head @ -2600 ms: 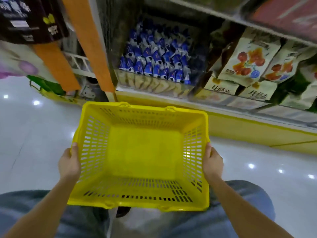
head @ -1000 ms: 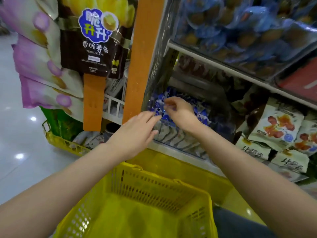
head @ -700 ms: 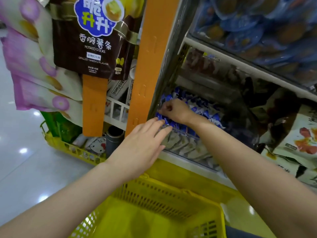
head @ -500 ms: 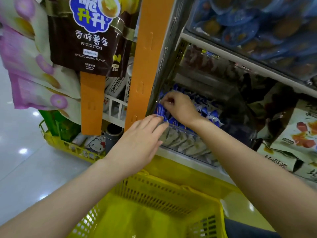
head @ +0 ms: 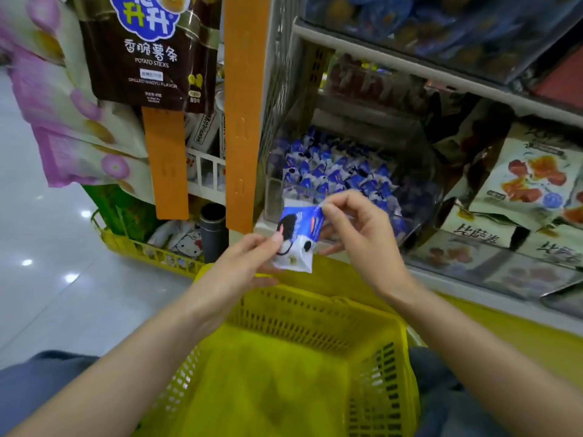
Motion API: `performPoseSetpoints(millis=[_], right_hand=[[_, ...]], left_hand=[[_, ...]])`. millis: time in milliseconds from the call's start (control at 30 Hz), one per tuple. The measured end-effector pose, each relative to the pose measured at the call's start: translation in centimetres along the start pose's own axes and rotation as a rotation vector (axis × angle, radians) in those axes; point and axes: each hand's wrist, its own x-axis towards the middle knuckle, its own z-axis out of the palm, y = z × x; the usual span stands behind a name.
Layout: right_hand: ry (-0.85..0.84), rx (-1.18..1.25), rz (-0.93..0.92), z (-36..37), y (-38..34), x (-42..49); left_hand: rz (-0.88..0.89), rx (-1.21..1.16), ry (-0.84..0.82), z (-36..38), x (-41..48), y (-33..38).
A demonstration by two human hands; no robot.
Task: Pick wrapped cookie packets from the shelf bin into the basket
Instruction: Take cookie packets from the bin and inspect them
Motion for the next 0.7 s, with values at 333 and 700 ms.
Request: performPoseSetpoints(millis=[333, 700], right_hand=[[-0.095, 0.176, 0.388, 1.4, 3.6, -3.7], [-0.211, -0.183, 0.283, 1.8, 5.4, -5.2]], left_hand=[[0.058, 0.225, 0.089, 1.7, -0.1, -2.7], [0.078, 0.221, 0.129, 1.6, 0.0, -3.9]])
